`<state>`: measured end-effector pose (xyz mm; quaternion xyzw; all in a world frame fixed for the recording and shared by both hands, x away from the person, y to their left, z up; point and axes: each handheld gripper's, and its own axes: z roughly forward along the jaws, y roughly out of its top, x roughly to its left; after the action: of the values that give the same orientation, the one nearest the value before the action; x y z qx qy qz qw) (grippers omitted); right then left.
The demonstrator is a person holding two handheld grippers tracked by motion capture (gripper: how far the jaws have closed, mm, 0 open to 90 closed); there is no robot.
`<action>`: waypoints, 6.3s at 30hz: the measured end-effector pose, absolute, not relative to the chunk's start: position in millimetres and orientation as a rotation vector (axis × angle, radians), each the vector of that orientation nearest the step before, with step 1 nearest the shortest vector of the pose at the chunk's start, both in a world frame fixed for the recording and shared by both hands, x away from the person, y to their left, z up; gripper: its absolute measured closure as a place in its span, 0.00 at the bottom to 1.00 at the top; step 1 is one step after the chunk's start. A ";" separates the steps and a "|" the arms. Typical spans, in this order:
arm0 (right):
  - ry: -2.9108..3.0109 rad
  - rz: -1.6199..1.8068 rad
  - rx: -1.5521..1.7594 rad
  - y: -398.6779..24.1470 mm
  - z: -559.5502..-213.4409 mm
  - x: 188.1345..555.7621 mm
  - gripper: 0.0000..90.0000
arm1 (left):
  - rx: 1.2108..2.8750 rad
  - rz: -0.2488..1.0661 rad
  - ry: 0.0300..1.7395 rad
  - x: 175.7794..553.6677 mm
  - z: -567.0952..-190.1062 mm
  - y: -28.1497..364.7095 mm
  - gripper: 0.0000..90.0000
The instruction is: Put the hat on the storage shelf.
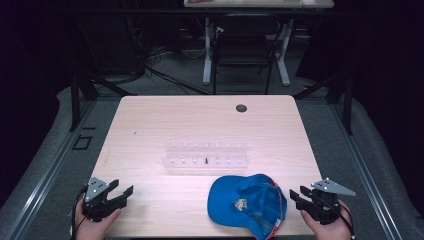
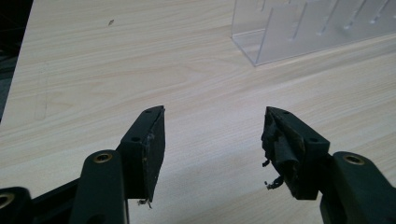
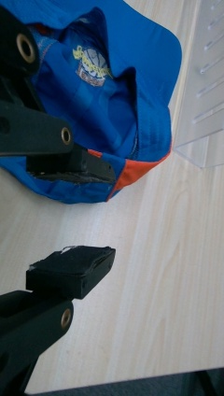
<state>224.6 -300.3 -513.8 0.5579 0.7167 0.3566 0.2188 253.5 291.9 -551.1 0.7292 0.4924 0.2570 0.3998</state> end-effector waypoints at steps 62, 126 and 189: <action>2.264 0.993 1.840 -291.3 -517.0 287.6 0.99 | 1.860 0.675 1.243 254.8 -553.9 291.1 0.43; 2.399 1.087 1.937 -299.8 -517.2 295.4 0.92 | 1.864 0.680 1.242 254.2 -554.0 290.6 0.43; 2.455 1.104 1.828 -282.8 -415.8 294.4 0.87 | 1.875 0.677 1.244 254.4 -554.4 289.8 0.43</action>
<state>294.4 -282.8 -415.8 0.5609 0.7533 0.3388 -0.0560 254.4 289.8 -554.4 0.7362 0.4885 0.2660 0.3855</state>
